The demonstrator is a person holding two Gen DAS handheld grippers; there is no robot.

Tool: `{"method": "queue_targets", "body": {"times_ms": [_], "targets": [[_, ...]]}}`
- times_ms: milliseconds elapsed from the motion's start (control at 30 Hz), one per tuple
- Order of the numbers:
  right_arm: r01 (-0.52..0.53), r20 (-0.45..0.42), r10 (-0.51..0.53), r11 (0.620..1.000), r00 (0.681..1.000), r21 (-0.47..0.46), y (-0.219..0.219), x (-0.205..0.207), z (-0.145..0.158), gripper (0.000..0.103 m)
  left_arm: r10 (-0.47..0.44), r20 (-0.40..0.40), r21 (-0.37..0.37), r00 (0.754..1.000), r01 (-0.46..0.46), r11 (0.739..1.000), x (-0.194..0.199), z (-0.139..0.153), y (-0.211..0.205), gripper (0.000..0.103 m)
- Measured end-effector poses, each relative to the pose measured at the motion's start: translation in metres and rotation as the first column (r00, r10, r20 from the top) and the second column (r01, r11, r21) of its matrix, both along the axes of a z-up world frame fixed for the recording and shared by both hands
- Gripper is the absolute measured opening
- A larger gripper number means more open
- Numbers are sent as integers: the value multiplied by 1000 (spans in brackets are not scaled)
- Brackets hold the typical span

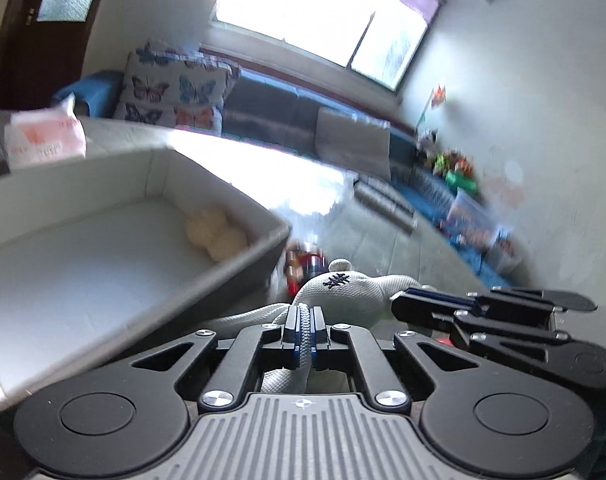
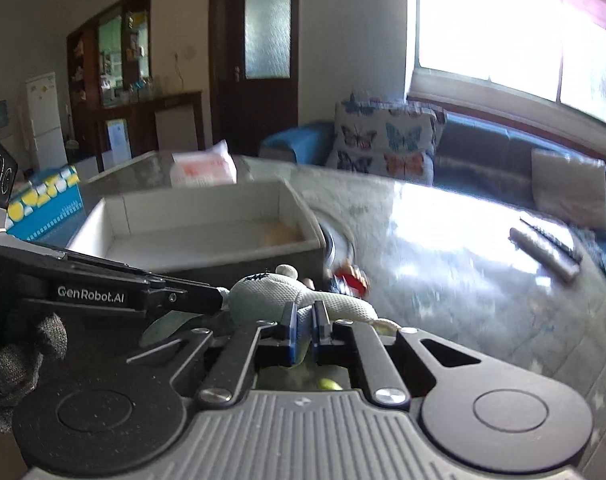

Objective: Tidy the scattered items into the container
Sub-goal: 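Lift the bunny plush into the box and open the left gripper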

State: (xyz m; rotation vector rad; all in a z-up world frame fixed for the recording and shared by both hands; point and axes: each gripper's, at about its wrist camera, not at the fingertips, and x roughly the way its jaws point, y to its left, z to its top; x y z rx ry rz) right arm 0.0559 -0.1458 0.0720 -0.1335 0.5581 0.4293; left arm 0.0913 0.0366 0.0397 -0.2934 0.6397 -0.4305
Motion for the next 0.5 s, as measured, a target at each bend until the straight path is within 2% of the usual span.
{"method": "queue_targets", "body": {"times_ms": [133, 267, 500], "targets": [[-34, 53, 34, 999, 998, -4, 18, 11, 20, 6, 52, 31, -39, 998, -51, 998, 6, 17, 19, 5], [-70, 81, 71, 997, 994, -11, 44, 34, 33, 6, 115, 50, -44, 992, -113, 993, 22, 30, 41, 5], [-136, 71, 136, 991, 988, -13, 93, 74, 33, 6, 231, 41, -38, 972, -230, 973, 54, 29, 82, 5]]}}
